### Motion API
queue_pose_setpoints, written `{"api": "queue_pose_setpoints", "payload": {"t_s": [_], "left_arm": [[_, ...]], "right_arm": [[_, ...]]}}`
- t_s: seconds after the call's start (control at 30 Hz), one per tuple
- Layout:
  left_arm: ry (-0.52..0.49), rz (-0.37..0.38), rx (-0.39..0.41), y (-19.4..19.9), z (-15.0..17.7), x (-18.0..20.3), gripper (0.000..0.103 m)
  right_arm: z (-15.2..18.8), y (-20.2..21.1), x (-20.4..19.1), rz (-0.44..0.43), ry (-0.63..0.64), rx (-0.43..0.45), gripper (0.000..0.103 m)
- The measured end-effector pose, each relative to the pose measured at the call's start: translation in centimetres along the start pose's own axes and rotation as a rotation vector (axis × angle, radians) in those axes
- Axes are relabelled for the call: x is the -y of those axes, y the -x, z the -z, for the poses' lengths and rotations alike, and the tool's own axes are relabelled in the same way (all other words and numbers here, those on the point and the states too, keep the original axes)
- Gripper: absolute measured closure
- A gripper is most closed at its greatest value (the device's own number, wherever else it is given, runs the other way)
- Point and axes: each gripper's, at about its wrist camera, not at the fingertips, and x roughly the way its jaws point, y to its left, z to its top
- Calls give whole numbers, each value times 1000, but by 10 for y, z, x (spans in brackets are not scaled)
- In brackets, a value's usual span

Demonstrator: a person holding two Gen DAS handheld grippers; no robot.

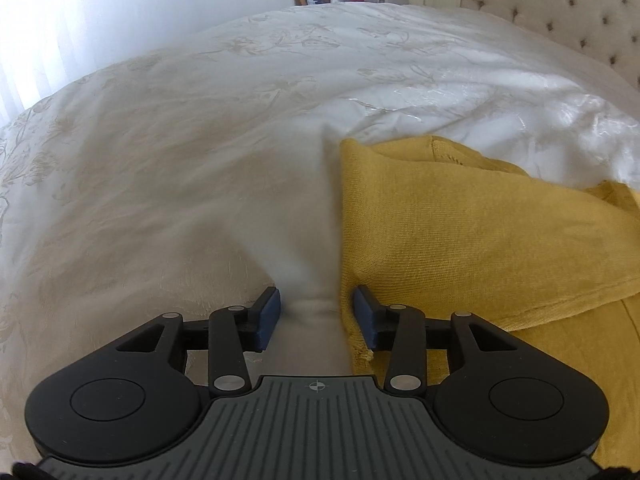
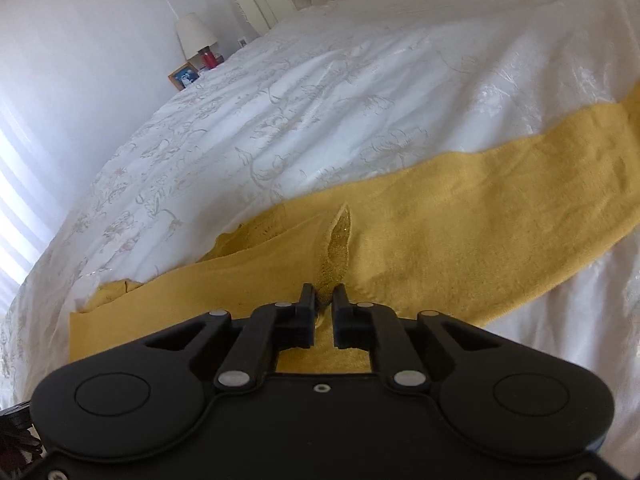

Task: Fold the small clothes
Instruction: 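Withdraw the open left tool from the folded sleeve, then grasp the other sleeve cuff with the right tool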

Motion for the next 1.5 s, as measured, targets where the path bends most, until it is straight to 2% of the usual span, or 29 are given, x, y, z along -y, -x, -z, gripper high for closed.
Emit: {"api": "queue_pose_setpoints", "payload": {"t_s": [0.1, 0.17, 0.23, 0.3, 0.37, 0.47, 0.63, 0.83, 1.07, 1.23, 1.37, 1.5], "left_arm": [[-3, 3, -6, 1, -2, 0, 61], [-19, -5, -1, 7, -3, 3, 62], [-44, -27, 19, 18, -4, 10, 63], [-64, -25, 70, 34, -6, 20, 63], [-82, 14, 110, 48, -10, 34, 63], [-106, 80, 124, 58, -17, 64, 63], [-123, 199, 113, 57, -21, 120, 63], [-152, 270, 77, 42, -14, 179, 63], [-154, 232, -5, 7, -1, 208, 62], [-312, 149, 36, 8, 13, 228, 61], [-285, 150, 47, 7, 16, 226, 61], [-279, 157, 46, 6, 15, 226, 61]], "right_arm": [[5, -15, 12, 23, -23, -42, 83], [8, -14, 18, 0, -42, -29, 81], [9, -6, 17, -6, -20, -9, 69], [8, 7, 18, -6, 25, 20, 50], [4, 22, 23, 11, 73, 58, 46], [-4, 35, 40, 54, 98, 77, 46], [-16, 54, 86, 154, 62, 96, 45], [-32, 80, 146, 262, -21, 152, 45], [-61, 93, 203, 368, -110, 220, 45], [-85, 84, 233, 425, -137, 255, 45], [-100, 64, 251, 459, -163, 243, 45], [-105, 52, 273, 456, -237, 233, 45]]}}
